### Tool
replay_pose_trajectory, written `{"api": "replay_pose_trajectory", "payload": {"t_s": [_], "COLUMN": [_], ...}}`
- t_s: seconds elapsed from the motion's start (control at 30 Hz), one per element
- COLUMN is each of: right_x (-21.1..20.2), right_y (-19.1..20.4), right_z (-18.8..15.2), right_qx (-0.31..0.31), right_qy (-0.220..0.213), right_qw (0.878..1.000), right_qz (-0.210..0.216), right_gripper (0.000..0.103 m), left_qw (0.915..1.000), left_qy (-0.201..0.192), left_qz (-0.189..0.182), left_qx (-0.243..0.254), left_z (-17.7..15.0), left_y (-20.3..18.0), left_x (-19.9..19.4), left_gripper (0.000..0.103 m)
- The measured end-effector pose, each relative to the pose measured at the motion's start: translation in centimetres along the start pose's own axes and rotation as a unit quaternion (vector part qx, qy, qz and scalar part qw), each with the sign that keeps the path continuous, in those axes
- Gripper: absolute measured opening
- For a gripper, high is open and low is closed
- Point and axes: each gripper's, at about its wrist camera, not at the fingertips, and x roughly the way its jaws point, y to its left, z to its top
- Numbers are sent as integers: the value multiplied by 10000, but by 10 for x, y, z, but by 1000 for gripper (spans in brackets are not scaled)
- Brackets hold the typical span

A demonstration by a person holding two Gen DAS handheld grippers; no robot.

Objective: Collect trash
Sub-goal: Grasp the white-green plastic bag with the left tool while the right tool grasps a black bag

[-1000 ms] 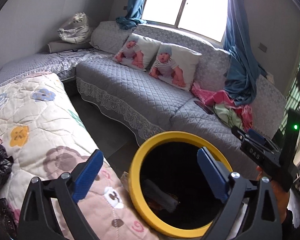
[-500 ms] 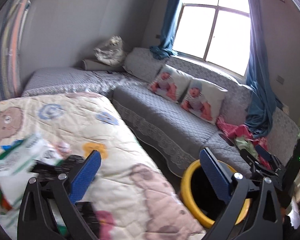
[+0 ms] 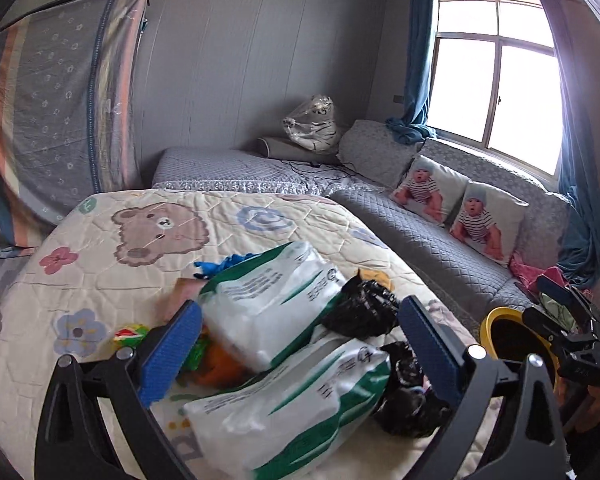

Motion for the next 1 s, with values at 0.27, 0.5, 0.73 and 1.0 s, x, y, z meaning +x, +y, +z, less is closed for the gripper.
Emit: {"api": "replay_pose_trajectory", "payload": {"t_s": [0.27, 0.5, 0.73, 1.0], "right_x": [12, 21, 38, 59], "right_y": [55, 81, 92, 89], "right_z": [-21, -31, -39, -44], "right_qx": [-348, -582, -669, -654], "right_qy": [563, 860, 1149, 1407], "right_qw": [9942, 9885, 9838, 9810], "right_qz": [853, 1100, 1202, 1163], "right_gripper": [88, 88, 85, 82], "left_qw": [9986, 9957, 9923, 9892], "left_qy": [262, 650, 894, 1116], "left_qz": [-174, -325, -409, -541], "left_qx": [418, 573, 750, 783], "left_z": [-38, -63, -68, -69], "left_y": [24, 29, 31, 34], "left_x": [-32, -23, -3, 20], "left_gripper": [95, 95, 95, 95]}}
